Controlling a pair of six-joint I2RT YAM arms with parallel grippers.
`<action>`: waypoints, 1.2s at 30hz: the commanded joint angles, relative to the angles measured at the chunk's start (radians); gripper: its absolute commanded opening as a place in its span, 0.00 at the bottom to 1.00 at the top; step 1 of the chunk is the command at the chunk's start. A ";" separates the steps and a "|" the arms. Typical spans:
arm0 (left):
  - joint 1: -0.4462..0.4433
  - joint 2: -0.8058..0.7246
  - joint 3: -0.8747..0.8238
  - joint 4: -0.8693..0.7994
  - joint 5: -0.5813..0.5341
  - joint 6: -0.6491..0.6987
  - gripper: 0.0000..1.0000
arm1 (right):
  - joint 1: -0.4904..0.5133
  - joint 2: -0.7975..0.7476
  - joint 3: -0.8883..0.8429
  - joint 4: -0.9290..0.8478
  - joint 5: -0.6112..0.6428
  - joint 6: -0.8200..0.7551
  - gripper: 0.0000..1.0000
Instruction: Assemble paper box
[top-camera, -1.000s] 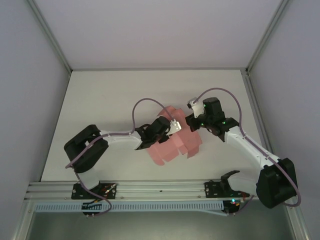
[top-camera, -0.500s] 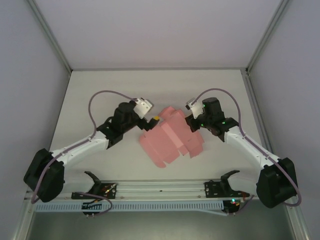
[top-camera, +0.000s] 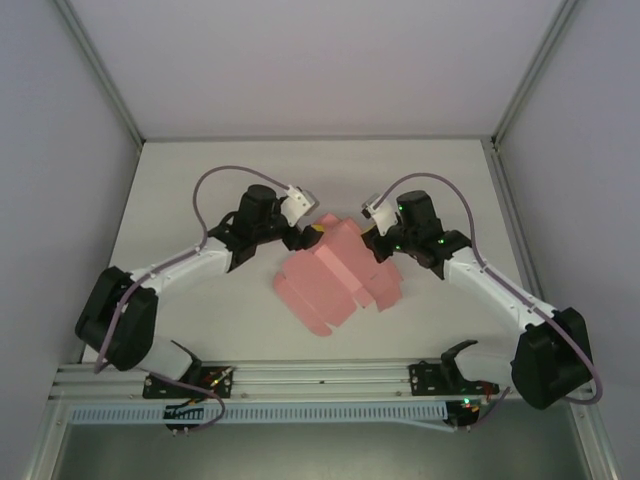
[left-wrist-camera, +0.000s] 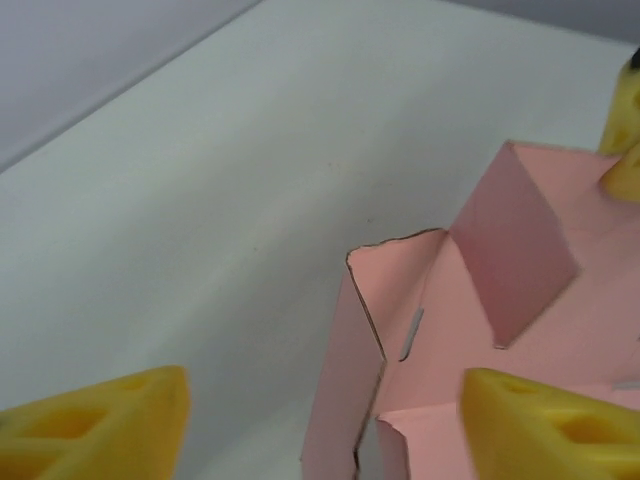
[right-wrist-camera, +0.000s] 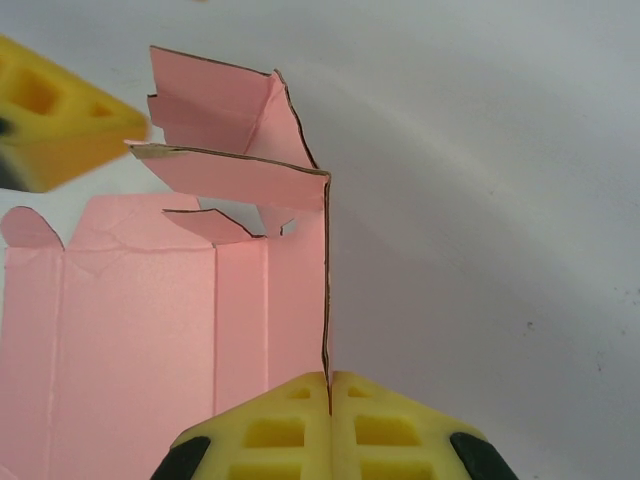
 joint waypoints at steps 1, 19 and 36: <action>0.001 0.042 0.052 -0.042 -0.007 0.041 0.49 | 0.006 0.000 0.034 -0.027 -0.036 -0.031 0.00; 0.029 -0.058 -0.042 0.026 -0.015 0.074 0.00 | 0.010 -0.073 -0.023 -0.142 0.104 -0.044 0.22; 0.052 -0.117 -0.105 0.013 -0.031 -0.062 0.62 | 0.266 -0.076 -0.079 -0.010 0.694 -0.237 0.00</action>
